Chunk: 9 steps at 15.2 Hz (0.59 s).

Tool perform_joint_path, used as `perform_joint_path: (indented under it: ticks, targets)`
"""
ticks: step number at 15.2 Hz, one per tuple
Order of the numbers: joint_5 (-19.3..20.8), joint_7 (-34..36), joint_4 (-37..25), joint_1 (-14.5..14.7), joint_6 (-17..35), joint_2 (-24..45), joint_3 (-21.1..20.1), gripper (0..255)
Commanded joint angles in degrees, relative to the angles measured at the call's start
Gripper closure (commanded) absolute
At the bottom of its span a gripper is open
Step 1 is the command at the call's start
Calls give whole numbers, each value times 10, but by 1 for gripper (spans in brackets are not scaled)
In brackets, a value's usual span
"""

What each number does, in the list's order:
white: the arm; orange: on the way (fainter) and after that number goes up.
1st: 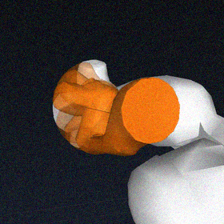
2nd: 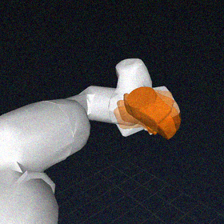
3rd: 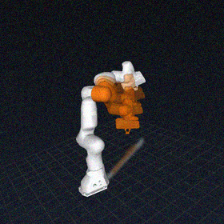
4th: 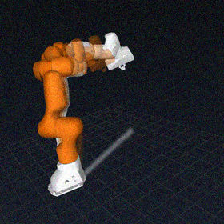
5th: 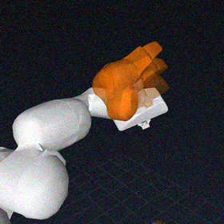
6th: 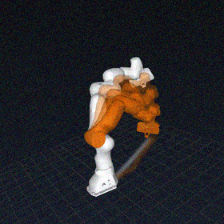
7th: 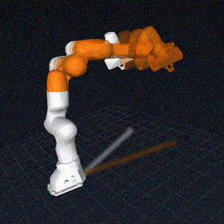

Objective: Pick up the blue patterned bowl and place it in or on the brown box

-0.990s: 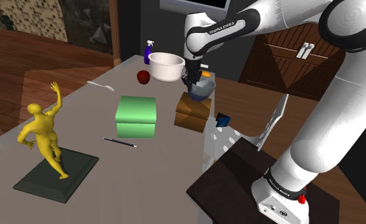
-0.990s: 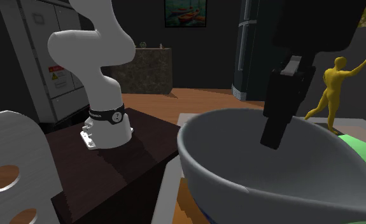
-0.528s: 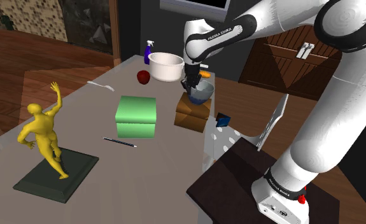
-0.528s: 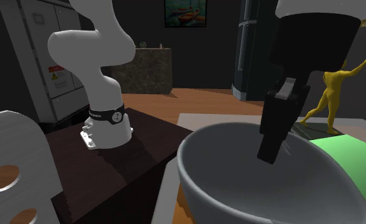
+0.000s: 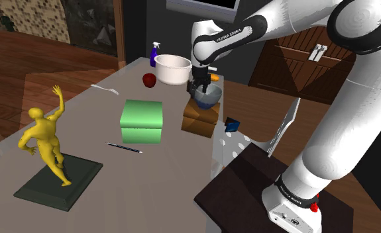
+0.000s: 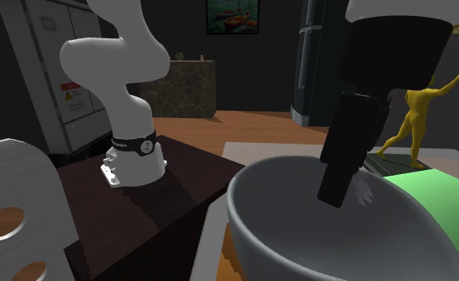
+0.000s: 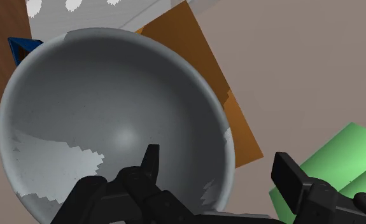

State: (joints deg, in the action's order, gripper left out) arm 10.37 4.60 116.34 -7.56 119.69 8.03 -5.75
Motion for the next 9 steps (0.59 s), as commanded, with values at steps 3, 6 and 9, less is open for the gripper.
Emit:
perform_joint_path:
  ticks: [3,6,9]
  targets:
    - [-3,-2,-11,1,-18,-7,-1,0]
    - [-9,-5,-47,4,-69,-22,-5,0]
    - [-9,-5,-47,4,-69,-22,-5,0]
